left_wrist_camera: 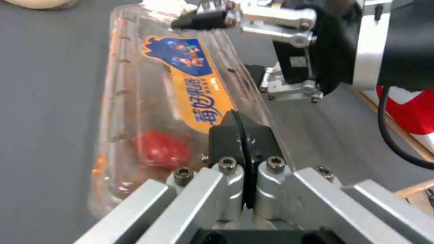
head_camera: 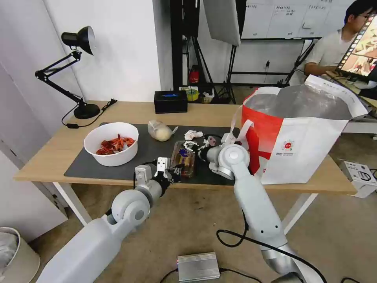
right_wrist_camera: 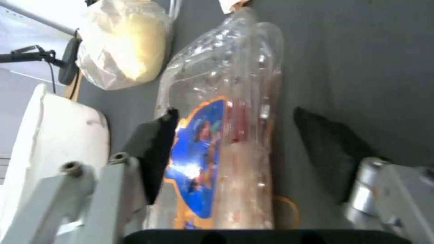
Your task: Pick up the trash from the table and place it into the takeout bag.
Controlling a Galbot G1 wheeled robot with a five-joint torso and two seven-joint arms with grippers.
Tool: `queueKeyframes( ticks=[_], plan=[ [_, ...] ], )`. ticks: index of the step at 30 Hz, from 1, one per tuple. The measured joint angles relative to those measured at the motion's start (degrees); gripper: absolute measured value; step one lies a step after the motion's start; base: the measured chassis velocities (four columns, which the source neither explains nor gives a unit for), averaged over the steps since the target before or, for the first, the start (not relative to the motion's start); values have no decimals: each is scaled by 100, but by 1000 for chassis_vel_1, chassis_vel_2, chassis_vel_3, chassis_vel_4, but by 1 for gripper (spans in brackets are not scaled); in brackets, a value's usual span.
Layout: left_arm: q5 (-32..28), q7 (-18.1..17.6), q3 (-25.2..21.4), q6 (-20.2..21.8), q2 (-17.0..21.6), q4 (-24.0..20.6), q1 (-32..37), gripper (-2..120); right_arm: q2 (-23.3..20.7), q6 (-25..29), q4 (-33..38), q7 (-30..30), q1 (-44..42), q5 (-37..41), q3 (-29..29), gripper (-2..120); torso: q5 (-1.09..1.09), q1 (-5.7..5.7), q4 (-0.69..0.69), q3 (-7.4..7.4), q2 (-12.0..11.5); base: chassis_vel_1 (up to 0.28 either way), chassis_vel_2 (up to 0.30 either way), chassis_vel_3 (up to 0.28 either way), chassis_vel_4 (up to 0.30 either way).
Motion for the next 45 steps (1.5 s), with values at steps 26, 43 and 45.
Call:
queueKeyframes(
  ticks=[26,43,45],
  plan=[
    [16,-49,28,-45,10,-28,-18,0,-126,-13,108,-104,-100,-91,29,0,-1,0,0,-1,0,0,0,0,0],
    [-52,-76,-291,-66,170,-208,69,0,-230,2,509,-411,-168,-83,257,0,-1,0,-1,-1,0,0,0,0,0],
    [-55,-66,-471,-67,241,-249,121,0,-290,5,568,-418,-168,-90,257,0,-1,0,-2,-1,0,0,0,0,0]
  ],
)
